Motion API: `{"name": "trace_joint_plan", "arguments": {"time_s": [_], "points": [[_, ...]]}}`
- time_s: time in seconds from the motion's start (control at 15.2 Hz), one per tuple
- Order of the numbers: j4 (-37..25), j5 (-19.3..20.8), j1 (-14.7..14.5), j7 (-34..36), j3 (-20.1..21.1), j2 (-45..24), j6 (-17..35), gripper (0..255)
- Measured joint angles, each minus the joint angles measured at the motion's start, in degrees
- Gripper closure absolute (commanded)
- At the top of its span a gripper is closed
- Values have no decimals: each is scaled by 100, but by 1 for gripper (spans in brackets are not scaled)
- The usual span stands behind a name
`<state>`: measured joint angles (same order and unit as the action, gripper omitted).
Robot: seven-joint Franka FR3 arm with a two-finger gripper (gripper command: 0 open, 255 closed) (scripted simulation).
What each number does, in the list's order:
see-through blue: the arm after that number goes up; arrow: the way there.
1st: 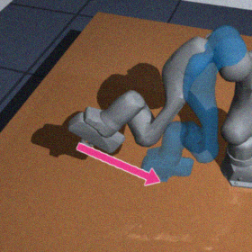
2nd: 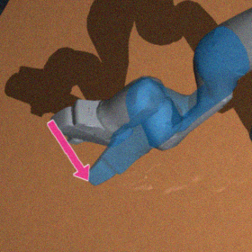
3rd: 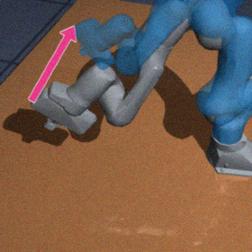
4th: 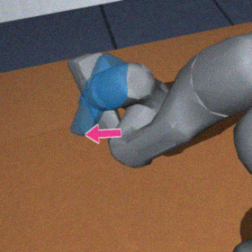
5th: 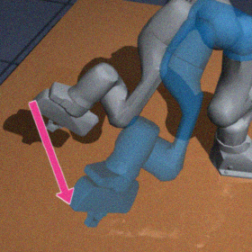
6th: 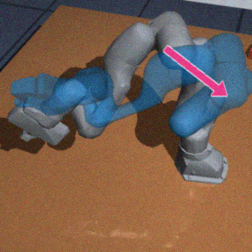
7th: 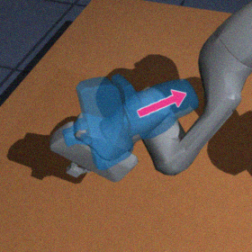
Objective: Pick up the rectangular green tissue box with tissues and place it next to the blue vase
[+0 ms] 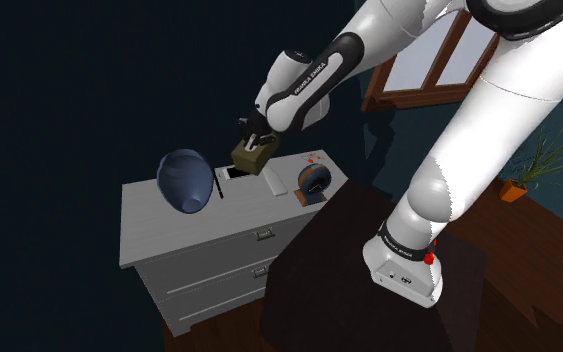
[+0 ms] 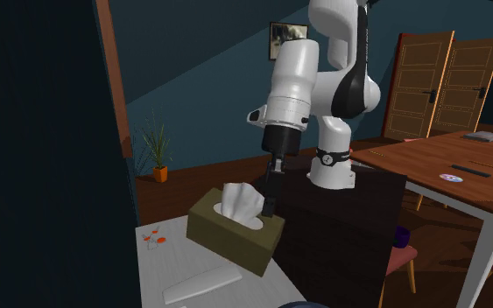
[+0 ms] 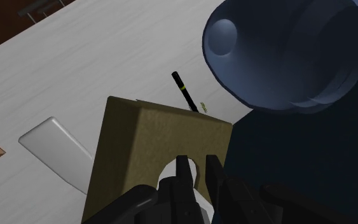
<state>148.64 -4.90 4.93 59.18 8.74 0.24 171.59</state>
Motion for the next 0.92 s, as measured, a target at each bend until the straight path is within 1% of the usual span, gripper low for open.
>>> {"name": "trace_joint_plan", "arguments": {"time_s": [0.53,0.66,0.92], "points": [[44,212,-38,126,-83,-671,711,255],[15,313,-128,213,-179,-853,865,255],[-28,386,-249,260,-316,-1222,1190,255]]}}
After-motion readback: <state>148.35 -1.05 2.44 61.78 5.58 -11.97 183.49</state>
